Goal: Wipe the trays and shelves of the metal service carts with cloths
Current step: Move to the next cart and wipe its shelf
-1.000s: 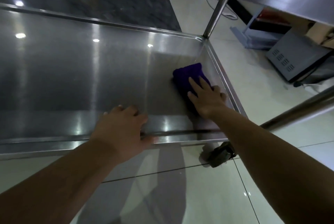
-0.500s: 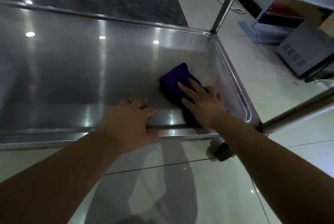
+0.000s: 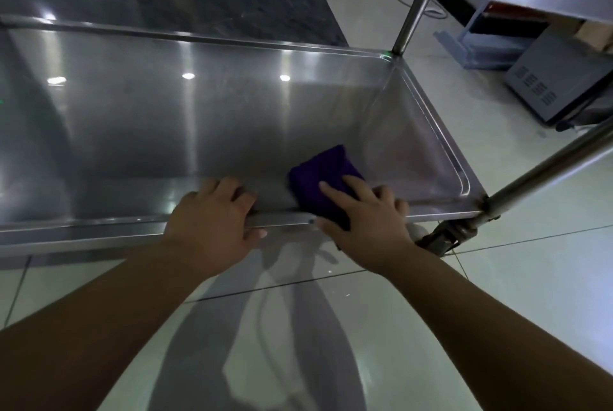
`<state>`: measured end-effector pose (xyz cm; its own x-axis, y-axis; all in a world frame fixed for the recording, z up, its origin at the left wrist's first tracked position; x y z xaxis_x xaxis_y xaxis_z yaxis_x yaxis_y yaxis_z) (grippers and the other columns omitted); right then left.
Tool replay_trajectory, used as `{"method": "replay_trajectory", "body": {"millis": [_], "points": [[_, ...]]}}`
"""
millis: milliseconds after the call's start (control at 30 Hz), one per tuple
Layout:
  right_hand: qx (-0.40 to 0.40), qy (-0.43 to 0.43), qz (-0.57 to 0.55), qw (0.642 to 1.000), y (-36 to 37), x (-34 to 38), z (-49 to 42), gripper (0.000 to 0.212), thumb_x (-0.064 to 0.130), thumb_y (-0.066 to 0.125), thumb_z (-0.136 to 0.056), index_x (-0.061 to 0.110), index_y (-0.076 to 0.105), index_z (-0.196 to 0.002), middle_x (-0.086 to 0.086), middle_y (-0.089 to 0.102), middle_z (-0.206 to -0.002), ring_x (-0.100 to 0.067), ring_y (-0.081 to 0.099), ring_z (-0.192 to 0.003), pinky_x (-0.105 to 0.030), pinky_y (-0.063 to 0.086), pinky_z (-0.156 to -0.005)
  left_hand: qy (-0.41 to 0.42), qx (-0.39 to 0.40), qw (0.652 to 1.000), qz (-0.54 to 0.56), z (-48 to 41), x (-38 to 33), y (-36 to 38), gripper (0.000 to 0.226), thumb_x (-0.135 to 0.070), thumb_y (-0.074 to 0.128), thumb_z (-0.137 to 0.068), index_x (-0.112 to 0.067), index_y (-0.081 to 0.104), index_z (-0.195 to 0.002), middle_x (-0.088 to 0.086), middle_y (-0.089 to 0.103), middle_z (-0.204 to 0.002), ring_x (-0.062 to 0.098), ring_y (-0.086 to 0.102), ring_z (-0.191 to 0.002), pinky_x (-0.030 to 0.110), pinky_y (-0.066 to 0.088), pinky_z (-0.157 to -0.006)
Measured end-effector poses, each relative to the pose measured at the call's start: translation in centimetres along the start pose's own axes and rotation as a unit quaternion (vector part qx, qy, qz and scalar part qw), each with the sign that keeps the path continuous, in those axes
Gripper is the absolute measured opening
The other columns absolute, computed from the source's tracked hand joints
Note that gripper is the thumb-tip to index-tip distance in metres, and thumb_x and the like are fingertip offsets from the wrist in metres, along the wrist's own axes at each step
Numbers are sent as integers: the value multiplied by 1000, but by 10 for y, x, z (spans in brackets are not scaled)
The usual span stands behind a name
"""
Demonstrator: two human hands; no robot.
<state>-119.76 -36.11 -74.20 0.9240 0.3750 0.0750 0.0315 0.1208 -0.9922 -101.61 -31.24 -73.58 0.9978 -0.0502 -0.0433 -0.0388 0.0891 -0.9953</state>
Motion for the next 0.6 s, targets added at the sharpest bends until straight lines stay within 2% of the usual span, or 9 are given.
{"method": "replay_trajectory", "body": {"millis": [67, 133, 267, 400, 467, 600], "points": [[2, -45, 21, 999, 2, 18, 4, 64, 69, 36, -85, 52, 14, -142, 8, 19, -153, -31, 25, -127, -48, 22, -102, -13, -4, 1000, -3, 9, 14, -2, 55, -61, 43, -84, -28, 45, -128, -3, 41, -131, 22, 40, -118, 35, 40, -89], [-5, -39, 36, 999, -1, 5, 5, 63, 66, 39, -86, 53, 13, -142, 10, 19, -153, -29, 28, -127, -46, 25, -101, -18, -4, 1000, -10, 20, 29, -3, 52, -58, 44, -85, -28, 46, -126, -2, 42, -131, 22, 41, -117, 36, 41, -89], [-6, 89, 45, 995, -3, -48, 18, 63, 61, 42, -88, 49, 15, -144, 8, 21, -153, -34, 28, -127, -51, 27, -102, -29, 7, 999, -13, 39, 60, -5, 50, -54, 46, -86, -24, 47, -127, 1, 43, -131, 26, 44, -115, 38, 44, -88], [-9, 164, 30, 986, -2, -33, 23, 60, 55, 41, -92, 41, 18, -145, 0, 25, -151, -38, 28, -124, -54, 29, -102, -55, 3, 998, 12, 55, 93, -11, 41, -46, 48, -89, -23, 54, -122, 3, 49, -125, 28, 47, -110, 42, 47, -87], [-10, 148, 31, 989, -3, 0, 20, 58, 55, 39, -93, 42, 17, -145, 0, 25, -150, -39, 28, -124, -54, 27, -102, -43, -2, 999, 25, 63, 100, -13, 36, -38, 49, -90, -18, 58, -118, 4, 53, -123, 29, 49, -106, 44, 47, -87], [-15, 34, 36, 999, 0, 85, 11, 56, 55, 36, -93, 42, 16, -144, 0, 26, -150, -39, 28, -127, -53, 27, -103, -27, -6, 998, 53, 75, 105, -12, 32, -35, 50, -90, -15, 60, -113, 4, 52, -123, 28, 52, -103, 41, 47, -86]]}}
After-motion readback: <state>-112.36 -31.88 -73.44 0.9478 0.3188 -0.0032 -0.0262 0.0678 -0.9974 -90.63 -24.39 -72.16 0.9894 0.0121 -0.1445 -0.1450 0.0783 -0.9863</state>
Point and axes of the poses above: each hand's wrist, its own z-axis away from the middle knuckle, its own y-axis out of the palm, x = y × z, the point moved 10 cm from there along -z, towards the middle knuckle
